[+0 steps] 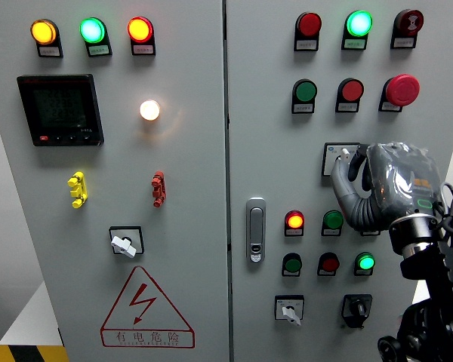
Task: Rotate and turn off gray switch
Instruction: 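Rotate the white switch handle counterclockwise with the right hand, then open the right hand fingers and pull back from the switch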
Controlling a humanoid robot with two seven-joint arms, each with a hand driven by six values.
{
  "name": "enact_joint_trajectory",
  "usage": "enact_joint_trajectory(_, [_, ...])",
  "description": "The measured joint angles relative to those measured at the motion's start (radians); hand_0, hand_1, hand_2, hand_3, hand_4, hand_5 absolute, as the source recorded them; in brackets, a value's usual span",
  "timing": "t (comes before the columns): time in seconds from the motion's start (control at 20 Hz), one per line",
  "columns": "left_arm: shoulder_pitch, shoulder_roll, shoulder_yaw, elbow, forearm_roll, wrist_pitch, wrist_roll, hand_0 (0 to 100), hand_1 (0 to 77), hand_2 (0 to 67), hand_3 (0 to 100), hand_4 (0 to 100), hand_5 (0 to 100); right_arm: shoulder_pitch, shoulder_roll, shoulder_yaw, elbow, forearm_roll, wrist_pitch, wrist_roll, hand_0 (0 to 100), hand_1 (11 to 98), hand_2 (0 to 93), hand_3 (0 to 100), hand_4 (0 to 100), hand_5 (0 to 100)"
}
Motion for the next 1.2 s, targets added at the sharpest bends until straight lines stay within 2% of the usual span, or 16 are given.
enact_joint_trajectory(0.1, [0.000, 0.000, 0.000, 0.000, 0.000, 0.000, 0.000, 34, 0.0, 12.3, 22, 12, 12, 0.000, 0.0000, 0.000, 0.001, 0.000, 0.000, 0.000, 78, 32.4, 71.7, 90, 100, 98])
enact_joint_trajectory(0.15, [0.000, 0.000, 0.000, 0.000, 0.000, 0.000, 0.000, 34, 0.0, 12.3, 22, 12, 12, 0.000, 0.0000, 0.000, 0.002, 0.000, 0.000, 0.000, 81, 29.9, 67.4, 90, 100, 98])
enact_joint_trajectory(0.2, [0.000, 0.000, 0.000, 0.000, 0.000, 0.000, 0.000, 34, 0.0, 12.3, 22, 12, 12, 0.000, 0.0001, 0.000, 0.002, 0.000, 0.000, 0.000, 86, 24.5, 61.0, 90, 100, 98])
enact_joint_trajectory(0.25, [0.000, 0.000, 0.000, 0.000, 0.000, 0.000, 0.000, 34, 0.0, 12.3, 22, 12, 12, 0.000, 0.0001, 0.000, 0.003, 0.000, 0.000, 0.000, 86, 19.6, 58.4, 90, 100, 98])
enact_joint_trajectory(0.35, [0.000, 0.000, 0.000, 0.000, 0.000, 0.000, 0.000, 34, 0.0, 12.3, 22, 12, 12, -0.002, 0.0000, 0.000, 0.003, 0.000, 0.000, 0.000, 26, 23.2, 51.3, 90, 100, 98])
enact_joint_trajectory(0.4, [0.000, 0.000, 0.000, 0.000, 0.000, 0.000, 0.000, 34, 0.0, 12.3, 22, 12, 12, -0.003, 0.0000, 0.001, 0.003, 0.000, 0.000, 0.001, 0, 26.2, 50.1, 90, 100, 98])
enact_joint_trajectory(0.5, [0.000, 0.000, 0.000, 0.000, 0.000, 0.000, 0.000, 34, 0.0, 12.3, 22, 12, 12, -0.003, -0.0003, 0.001, 0.003, 0.000, 0.000, 0.001, 0, 30.9, 49.6, 90, 100, 98])
enact_joint_trajectory(1.2, [0.000, 0.000, 0.000, 0.000, 0.000, 0.000, 0.000, 34, 0.0, 12.3, 22, 12, 12, -0.007, -0.0005, 0.004, 0.008, 0.000, 0.002, 0.001, 0, 31.3, 46.8, 90, 100, 98])
